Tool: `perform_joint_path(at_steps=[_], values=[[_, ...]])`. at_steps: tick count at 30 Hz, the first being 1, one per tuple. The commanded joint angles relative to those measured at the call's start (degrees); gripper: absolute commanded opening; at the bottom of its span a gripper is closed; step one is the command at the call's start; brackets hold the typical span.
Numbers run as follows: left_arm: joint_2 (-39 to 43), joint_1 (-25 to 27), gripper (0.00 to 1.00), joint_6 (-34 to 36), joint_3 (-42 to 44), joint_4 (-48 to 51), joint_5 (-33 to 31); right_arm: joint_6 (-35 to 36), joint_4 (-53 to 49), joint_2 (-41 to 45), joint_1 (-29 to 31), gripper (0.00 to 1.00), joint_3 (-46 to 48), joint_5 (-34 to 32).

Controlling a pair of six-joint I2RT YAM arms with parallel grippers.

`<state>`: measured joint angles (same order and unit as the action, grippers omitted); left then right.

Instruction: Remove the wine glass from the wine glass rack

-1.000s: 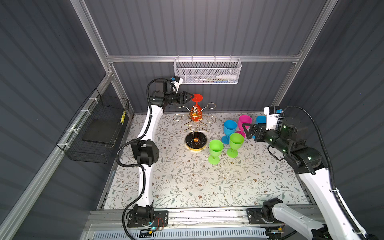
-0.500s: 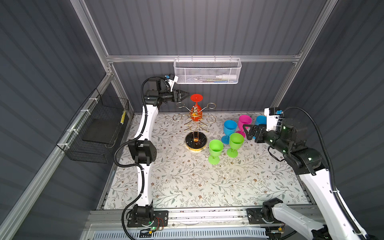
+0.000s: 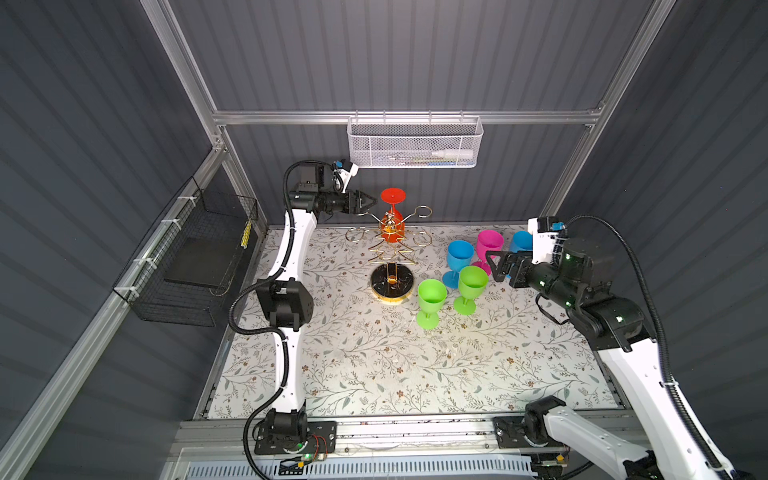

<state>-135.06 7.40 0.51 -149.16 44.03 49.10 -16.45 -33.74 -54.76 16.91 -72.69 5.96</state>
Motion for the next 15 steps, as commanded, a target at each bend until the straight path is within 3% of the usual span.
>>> perform_joint_path(at_steps=[1, 15], values=[[4.16, -0.02, 0.63, 4.97, -0.04, 6.66, -1.33, 0.11, 0.03, 0.88, 0.23, 0.97, 0.57, -0.59], [6.83, -0.02, 0.58, 9.61, 0.56, 13.71, -2.52, 0.16, 0.47, 1.50, 0.23, 0.97, 1.42, -0.52]])
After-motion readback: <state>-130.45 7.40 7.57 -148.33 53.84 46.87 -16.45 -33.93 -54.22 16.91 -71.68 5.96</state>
